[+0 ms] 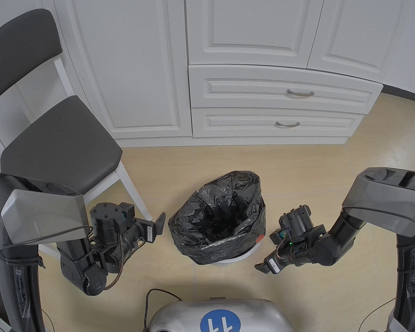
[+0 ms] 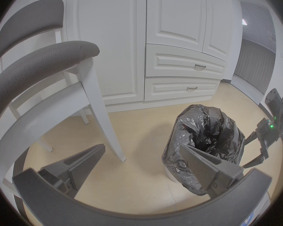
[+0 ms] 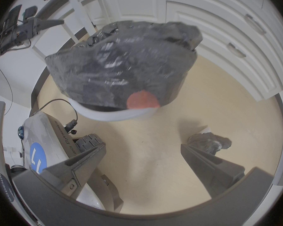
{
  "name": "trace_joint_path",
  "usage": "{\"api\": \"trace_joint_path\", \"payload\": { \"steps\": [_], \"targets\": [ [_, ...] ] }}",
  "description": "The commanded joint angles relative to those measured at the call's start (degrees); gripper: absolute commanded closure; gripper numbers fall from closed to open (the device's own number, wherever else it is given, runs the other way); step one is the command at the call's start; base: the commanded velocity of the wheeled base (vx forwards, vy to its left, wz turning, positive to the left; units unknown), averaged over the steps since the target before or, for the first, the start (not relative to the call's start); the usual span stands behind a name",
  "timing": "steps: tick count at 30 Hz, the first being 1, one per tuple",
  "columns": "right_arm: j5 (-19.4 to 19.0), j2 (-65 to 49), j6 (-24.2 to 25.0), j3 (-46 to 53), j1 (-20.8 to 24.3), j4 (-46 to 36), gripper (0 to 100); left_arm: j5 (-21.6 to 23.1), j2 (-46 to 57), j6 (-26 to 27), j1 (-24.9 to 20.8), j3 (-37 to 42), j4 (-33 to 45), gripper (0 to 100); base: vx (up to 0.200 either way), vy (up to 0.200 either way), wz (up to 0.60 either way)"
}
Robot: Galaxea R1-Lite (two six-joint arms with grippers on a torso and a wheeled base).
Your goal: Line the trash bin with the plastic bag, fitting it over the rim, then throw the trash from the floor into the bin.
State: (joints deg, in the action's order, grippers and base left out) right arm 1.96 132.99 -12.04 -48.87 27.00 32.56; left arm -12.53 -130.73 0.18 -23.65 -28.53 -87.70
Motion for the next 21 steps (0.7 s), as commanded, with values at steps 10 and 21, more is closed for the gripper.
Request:
{"api": "trace_joint_path", "payload": {
  "steps": [10,21],
  "targets": [
    [0.8,7.4,12.6,-12.8,-6.2,3.9,0,0.1,0.9,-0.5,1.1,0.5,0.0,0,0.0,0.0,0.0],
    [0.8,9.0,24.2,-26.1,-12.7,-1.4,0,0.0,2.3,-0.5,1.6,0.7,-0.1,0,0.0,0.0,0.0]
  ]
}}
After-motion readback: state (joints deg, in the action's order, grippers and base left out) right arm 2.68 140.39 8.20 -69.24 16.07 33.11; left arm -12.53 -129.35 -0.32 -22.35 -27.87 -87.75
